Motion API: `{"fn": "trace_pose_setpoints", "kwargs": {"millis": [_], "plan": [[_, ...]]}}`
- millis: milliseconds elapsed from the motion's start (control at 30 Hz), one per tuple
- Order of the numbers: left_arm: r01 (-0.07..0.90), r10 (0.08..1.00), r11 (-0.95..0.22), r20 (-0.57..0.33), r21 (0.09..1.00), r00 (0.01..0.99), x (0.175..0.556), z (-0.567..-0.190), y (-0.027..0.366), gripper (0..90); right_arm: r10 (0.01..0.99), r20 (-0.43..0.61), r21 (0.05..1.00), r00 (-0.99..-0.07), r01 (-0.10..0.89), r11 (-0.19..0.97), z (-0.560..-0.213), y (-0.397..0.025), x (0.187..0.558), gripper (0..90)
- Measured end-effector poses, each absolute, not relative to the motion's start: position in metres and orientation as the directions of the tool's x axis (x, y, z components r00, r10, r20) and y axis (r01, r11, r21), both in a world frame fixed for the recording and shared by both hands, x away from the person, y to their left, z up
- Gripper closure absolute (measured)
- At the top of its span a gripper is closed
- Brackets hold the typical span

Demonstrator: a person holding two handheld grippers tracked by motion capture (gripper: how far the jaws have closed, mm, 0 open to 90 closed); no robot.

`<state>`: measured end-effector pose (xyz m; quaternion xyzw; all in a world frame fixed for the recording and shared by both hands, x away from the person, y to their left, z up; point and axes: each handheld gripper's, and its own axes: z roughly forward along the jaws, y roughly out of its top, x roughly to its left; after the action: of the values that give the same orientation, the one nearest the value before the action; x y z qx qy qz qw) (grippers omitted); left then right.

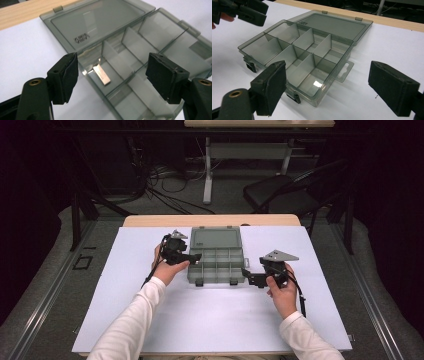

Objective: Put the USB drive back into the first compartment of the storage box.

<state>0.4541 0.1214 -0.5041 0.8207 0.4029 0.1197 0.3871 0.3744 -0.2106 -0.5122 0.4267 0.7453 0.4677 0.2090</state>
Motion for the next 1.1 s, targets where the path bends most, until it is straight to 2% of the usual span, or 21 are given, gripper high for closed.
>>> {"fn": "trace_pose_setpoints", "kwargs": {"millis": [1100], "plan": [[0.593,0.748,-0.456,-0.074,0.664,0.659,0.444,-0.552,0.115,31.8,0.833,0.089,0.873,-0.545,0.445,0.198,-0.513,-0.210,0.375,14.6]]}}
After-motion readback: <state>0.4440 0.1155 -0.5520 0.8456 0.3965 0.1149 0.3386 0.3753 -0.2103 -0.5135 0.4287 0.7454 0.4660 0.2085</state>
